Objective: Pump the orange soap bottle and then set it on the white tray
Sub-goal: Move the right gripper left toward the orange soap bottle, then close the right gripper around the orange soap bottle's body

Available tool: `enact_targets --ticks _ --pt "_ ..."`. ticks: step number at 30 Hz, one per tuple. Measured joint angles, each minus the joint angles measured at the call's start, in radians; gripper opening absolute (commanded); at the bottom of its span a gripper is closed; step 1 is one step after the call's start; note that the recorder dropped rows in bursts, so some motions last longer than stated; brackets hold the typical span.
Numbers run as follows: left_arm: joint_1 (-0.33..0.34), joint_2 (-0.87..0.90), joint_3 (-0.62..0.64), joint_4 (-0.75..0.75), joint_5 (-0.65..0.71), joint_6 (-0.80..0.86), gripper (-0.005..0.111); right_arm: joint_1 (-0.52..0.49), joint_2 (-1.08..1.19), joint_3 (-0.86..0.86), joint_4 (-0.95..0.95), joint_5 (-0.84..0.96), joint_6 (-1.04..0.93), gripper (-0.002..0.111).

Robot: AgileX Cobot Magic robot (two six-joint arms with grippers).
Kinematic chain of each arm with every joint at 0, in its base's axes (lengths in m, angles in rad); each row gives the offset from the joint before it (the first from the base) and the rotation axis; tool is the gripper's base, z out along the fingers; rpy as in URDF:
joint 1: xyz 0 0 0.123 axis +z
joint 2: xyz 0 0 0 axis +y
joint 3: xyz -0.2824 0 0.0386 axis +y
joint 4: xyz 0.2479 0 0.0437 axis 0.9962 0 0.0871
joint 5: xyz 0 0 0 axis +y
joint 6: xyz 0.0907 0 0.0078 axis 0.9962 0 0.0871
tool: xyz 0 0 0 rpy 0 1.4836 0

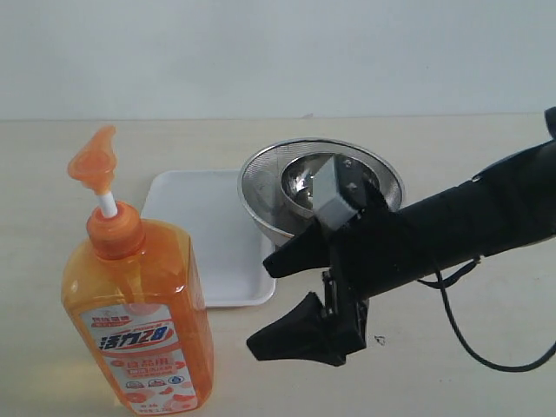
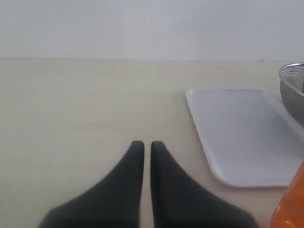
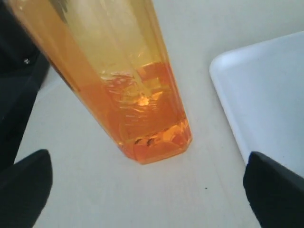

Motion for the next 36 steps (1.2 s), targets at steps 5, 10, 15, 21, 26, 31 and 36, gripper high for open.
enact_targets --ticks 5,10,15,21,26,31,36 --pt "0.0 0.0 0.0 0.0 0.0 0.0 0.005 0.131 0.001 -0.069 0.001 -0.134 -0.002 0.1" --pt "0.0 0.0 0.0 0.0 0.0 0.0 0.005 0.171 0.001 -0.122 0.028 -0.198 -0.002 0.1" --pt "0.0 0.0 0.0 0.0 0.0 0.0 0.005 0.173 0.001 -0.15 0.038 -0.163 -0.002 0.1" --pt "0.0 0.0 0.0 0.0 0.0 0.0 0.005 0.173 0.001 -0.156 0.029 -0.112 0.01 0.1" --pt "0.0 0.0 0.0 0.0 0.0 0.0 0.005 0.173 0.001 -0.157 -0.007 -0.037 0.017 0.1" --pt "0.0 0.0 0.0 0.0 -0.002 0.0 0.005 0.173 0.001 -0.157 -0.006 -0.013 0.004 0.1" --pt "0.0 0.0 0.0 0.0 -0.002 0.0 0.005 0.205 0.001 -0.159 0.018 -0.055 0.0 0.1"
